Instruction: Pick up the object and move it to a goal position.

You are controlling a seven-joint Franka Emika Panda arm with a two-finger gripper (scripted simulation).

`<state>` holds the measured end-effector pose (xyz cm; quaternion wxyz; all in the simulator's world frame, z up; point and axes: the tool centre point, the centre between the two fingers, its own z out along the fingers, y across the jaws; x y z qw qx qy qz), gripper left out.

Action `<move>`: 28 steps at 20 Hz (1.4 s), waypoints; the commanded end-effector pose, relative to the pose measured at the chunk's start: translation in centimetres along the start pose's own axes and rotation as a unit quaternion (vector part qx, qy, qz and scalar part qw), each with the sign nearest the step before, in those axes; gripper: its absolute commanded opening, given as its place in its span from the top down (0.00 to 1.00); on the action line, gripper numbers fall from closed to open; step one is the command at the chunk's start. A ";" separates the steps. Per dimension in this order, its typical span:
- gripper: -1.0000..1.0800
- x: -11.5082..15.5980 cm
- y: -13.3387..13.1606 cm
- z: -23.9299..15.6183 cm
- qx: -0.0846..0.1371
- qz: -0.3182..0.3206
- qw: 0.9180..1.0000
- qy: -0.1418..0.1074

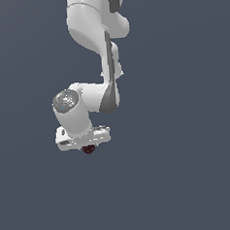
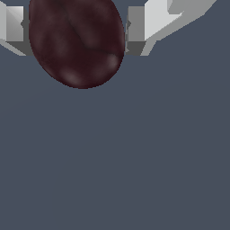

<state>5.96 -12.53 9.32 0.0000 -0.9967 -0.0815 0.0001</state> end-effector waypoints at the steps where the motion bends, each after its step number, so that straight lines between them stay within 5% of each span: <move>1: 1.00 0.9 1.2 -0.8 0.000 0.000 1.000 0.000; 14: 1.00 4.6 6.0 -3.6 0.000 0.000 1.000 0.000; 28: 1.00 5.7 7.4 -4.3 0.000 0.000 1.000 0.000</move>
